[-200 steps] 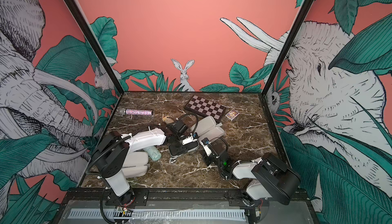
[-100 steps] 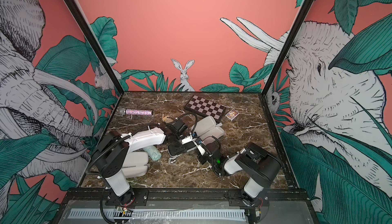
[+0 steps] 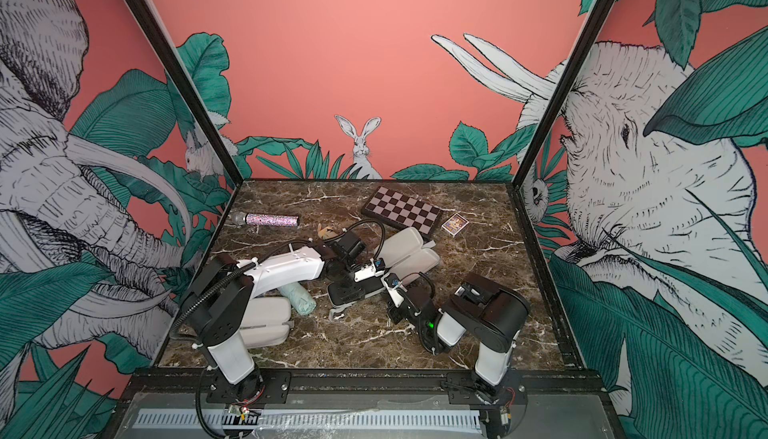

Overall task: Put umbrellas into zippered umbrella sleeves
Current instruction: Pick up the umbrella sleeve at the center of the board.

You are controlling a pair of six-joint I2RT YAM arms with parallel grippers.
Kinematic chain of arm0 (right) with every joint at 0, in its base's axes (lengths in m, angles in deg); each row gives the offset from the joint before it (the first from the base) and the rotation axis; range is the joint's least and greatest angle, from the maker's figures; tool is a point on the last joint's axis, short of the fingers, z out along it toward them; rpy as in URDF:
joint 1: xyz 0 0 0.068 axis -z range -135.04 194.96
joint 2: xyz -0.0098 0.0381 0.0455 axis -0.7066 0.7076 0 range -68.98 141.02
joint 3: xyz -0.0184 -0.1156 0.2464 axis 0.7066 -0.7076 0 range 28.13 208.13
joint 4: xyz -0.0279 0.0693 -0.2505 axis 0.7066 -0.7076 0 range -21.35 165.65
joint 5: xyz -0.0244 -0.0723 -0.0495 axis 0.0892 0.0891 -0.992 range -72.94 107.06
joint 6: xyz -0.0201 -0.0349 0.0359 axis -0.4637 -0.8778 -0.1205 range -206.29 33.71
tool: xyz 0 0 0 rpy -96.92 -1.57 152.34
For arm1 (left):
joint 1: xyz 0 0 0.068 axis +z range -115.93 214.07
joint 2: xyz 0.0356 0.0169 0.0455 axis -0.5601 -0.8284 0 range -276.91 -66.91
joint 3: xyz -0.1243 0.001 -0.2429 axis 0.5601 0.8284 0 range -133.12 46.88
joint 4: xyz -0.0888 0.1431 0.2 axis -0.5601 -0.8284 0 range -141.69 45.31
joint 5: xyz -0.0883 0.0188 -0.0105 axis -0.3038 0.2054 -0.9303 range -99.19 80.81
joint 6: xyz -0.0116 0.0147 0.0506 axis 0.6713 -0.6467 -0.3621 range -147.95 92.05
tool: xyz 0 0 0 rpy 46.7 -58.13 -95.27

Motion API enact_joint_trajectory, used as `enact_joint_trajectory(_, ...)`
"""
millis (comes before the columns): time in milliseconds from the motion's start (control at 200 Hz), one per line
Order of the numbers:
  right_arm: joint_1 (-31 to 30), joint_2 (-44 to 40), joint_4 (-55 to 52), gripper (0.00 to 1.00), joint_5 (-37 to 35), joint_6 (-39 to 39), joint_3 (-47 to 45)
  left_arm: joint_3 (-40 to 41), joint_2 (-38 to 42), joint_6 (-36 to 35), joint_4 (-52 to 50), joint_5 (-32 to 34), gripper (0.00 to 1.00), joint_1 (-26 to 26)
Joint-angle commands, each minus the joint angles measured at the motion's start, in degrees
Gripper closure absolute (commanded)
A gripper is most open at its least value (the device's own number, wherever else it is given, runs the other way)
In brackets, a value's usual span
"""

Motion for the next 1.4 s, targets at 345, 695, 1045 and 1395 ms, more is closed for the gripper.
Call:
enact_joint_trajectory(345, 1.29, -16.45, -2.09, 0.65, 0.28, 12.17, -7.17, 6.54, 8.11, 0.20, 7.90, 2.64, 0.38, -1.80)
enact_joint_trajectory(695, 14.47, -46.61, -70.18, 0.21, 19.77, 34.09, 13.12, 7.12, 16.47, -4.43, 6.77, 5.63, 0.38, -4.29)
enact_joint_trajectory(1045, 15.94, -31.54, -70.62, 0.17, 27.22, 40.32, 25.87, 2.78, 20.65, -7.82, 4.74, 7.64, 0.38, -6.75)
enact_joint_trajectory(1395, 17.67, -21.06, -48.46, 0.26, 44.12, 47.36, 26.86, -2.42, 21.48, -11.99, 6.37, 8.10, 0.36, -6.75)
